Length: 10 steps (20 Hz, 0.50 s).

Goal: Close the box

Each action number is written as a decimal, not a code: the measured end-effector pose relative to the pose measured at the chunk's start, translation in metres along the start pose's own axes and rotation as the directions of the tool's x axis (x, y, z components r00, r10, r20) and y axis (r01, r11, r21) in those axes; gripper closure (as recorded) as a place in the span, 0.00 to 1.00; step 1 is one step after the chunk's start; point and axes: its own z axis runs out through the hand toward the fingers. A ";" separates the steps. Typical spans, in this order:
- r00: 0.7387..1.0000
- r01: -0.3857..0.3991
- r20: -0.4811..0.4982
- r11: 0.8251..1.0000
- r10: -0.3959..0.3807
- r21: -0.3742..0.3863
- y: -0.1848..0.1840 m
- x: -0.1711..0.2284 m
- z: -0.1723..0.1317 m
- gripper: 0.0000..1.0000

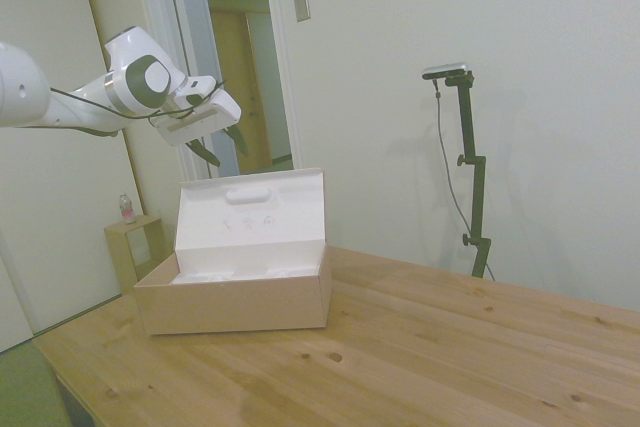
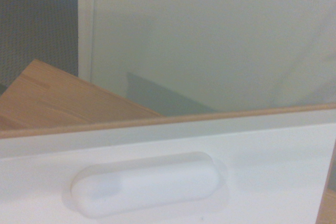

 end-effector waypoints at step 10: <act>1.000 0.015 0.004 1.000 -0.015 0.021 -0.044 0.023 0.044 0.00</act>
